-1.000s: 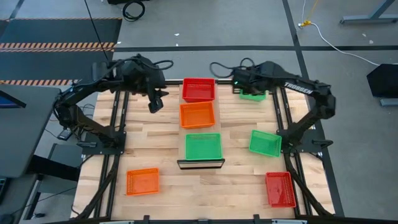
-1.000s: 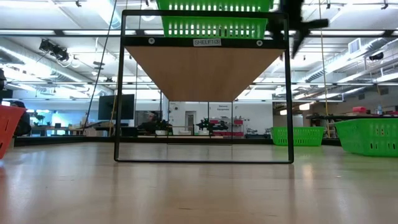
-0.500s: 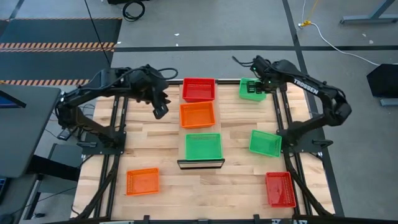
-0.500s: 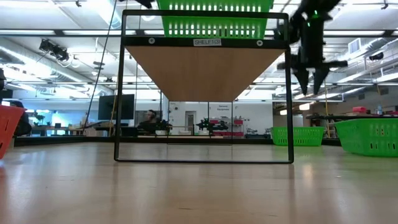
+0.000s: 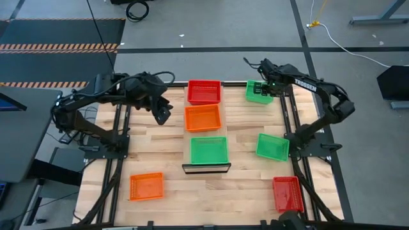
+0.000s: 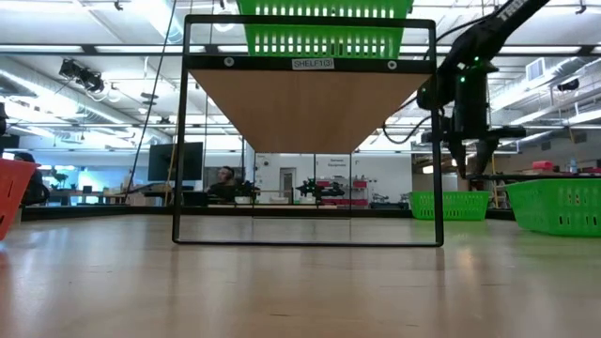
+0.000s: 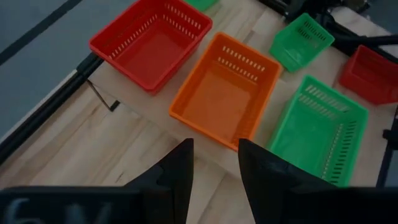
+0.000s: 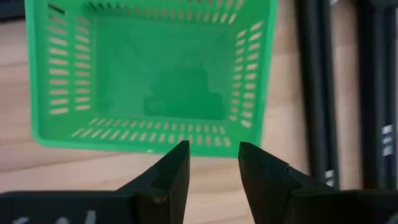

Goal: Stack baskets on shelf by color
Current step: Stack the top green basket on top of the green basket on the shelf

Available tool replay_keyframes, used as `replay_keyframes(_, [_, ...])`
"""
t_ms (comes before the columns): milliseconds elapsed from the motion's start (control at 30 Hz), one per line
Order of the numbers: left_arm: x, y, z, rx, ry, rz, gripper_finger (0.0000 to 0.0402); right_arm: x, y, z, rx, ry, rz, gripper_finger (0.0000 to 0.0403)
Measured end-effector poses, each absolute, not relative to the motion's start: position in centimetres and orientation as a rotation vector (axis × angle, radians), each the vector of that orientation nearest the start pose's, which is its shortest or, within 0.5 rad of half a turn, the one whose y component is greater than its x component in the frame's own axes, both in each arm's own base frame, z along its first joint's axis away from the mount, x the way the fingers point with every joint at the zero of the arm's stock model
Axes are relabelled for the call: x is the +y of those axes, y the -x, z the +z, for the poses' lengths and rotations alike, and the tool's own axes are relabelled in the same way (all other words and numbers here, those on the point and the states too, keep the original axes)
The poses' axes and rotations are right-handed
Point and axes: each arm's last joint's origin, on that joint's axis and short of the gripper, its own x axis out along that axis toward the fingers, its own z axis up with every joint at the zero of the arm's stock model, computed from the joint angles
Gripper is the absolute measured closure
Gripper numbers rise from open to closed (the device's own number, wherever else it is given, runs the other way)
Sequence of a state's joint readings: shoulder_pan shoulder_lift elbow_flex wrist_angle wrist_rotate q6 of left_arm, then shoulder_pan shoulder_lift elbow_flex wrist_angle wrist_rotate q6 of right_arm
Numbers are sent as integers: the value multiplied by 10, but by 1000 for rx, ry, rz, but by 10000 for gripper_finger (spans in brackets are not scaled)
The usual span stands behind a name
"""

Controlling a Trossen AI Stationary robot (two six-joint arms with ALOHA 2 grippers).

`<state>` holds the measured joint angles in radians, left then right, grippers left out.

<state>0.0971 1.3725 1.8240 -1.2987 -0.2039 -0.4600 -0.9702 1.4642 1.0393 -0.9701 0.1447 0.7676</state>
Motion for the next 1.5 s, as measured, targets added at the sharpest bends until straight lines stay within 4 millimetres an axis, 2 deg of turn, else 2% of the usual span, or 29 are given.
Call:
replay_keyframes(233, [22, -224, 452, 749, 369, 512, 269, -216, -152, 211, 1015, -1162, -1416, 260])
replay_keyframes(367, [22, -225, 452, 750, 364, 510, 269, -219, -155, 213, 978, -1123, -1385, 260])
replay_keyframes(500, [22, -224, 451, 764, 338, 502, 269, -220, -163, 222, 999, -934, -1108, 260])
replay_keyframes(633, [22, -223, 450, 785, 304, 500, 269, -213, -173, 223, 1103, -711, -875, 260])
replay_keyframes(800, [23, -223, 450, 789, 285, 497, 269, -205, -179, 222, 1246, -452, -786, 260])
replay_keyframes(933, [24, -223, 450, 790, 286, 499, 269, -204, -180, 222, 1307, -316, -733, 260])
replay_keyframes(1500, [10, -223, 450, 780, 358, 485, 269, -213, -194, 179, 1470, -330, -571, 261])
